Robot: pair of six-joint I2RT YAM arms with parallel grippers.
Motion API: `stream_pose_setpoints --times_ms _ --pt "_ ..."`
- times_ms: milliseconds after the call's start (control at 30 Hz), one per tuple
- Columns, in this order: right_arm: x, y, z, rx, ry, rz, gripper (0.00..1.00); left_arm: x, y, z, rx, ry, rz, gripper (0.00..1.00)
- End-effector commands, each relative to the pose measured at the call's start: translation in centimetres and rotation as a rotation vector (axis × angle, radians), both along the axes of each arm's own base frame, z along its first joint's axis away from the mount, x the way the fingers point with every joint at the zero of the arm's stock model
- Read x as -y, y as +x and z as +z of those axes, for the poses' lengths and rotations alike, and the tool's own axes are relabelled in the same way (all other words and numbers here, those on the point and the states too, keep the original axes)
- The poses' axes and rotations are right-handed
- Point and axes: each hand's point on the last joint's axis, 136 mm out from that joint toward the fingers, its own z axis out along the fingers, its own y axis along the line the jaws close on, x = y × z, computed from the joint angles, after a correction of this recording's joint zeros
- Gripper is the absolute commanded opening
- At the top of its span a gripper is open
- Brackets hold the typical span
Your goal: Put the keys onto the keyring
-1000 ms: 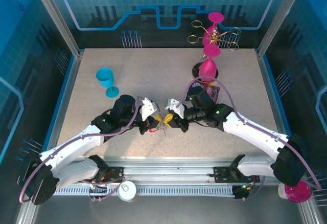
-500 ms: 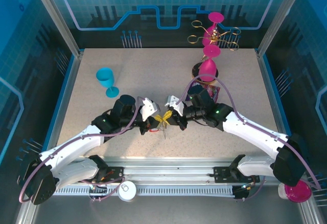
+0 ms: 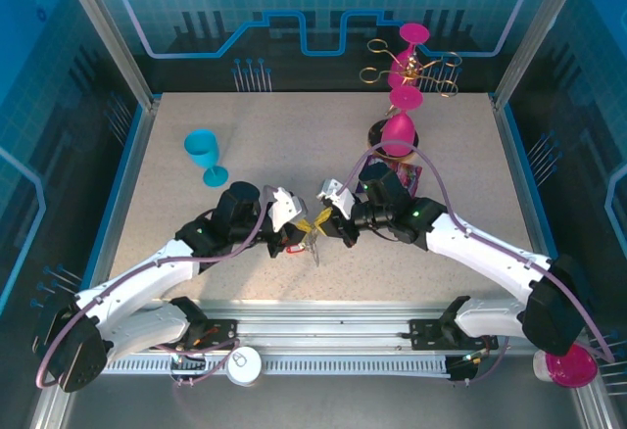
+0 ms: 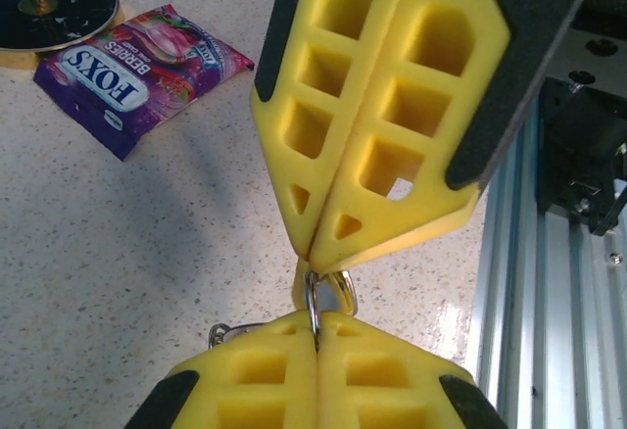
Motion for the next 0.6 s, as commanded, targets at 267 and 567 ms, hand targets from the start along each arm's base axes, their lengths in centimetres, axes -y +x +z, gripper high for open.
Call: stream_pose_setpoints --times_ms 267,567 --pt "0.5 1.6 -0.8 -0.096 -0.013 -0.116 0.0 0.8 -1.1 1.9 0.259 0.013 -0.068 0.0" --pt "0.7 1.0 -1.0 -0.168 0.017 -0.09 0.21 0.4 -0.7 3.6 0.377 -0.049 -0.023 0.0"
